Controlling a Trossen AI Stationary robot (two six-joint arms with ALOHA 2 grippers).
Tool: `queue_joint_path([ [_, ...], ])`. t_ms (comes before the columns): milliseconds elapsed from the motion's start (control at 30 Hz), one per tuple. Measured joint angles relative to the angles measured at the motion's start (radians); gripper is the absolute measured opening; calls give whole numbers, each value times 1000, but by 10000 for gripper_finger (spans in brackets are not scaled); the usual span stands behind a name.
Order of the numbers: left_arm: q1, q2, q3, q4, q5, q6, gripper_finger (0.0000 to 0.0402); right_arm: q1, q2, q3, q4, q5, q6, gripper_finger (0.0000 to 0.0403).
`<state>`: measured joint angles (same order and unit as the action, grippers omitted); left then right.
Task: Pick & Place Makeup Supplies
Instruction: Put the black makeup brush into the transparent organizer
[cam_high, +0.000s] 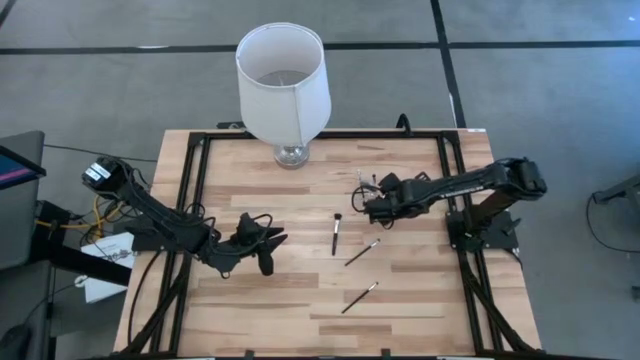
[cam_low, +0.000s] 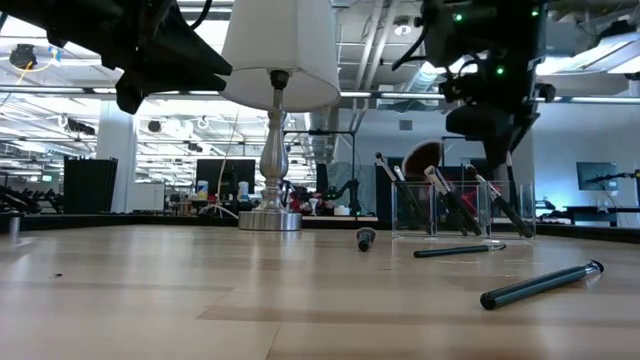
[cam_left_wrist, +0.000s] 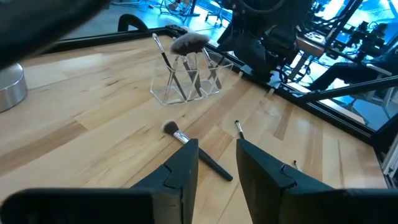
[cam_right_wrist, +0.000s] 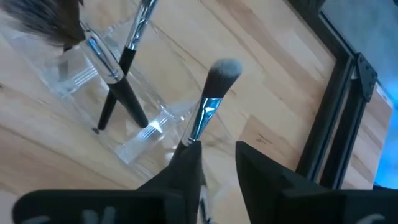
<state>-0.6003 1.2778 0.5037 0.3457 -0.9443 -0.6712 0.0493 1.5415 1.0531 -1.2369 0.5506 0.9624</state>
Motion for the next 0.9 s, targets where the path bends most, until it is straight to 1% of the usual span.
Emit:
queue_joint_path([
  [133,0,1,0,1,23,0,106,16,-30,21,-14,-10,-28,108],
  [267,0,48,-1,37,30,-25,106,87,-70,98,-25,-4,-32,113],
  [367,0,156,-1,153,30,-42,106,165,-105,165,-18,33,-31,113],
  [500,0,364,2,444,46,-7,106,287,-139,227,12,123,-31,113],
  [600,14,524,56,621,106,71,106,371,-155,236,52,162,-30,113],
  [667,33,611,116,683,171,135,106,418,-155,236,75,163,-27,113],
  [733,57,683,193,690,255,209,106,463,-145,236,93,167,-17,113],
  [833,94,761,295,692,350,320,106,526,-113,236,150,191,6,113],
  [900,120,790,338,692,378,392,106,569,-84,236,199,221,-3,113],
])
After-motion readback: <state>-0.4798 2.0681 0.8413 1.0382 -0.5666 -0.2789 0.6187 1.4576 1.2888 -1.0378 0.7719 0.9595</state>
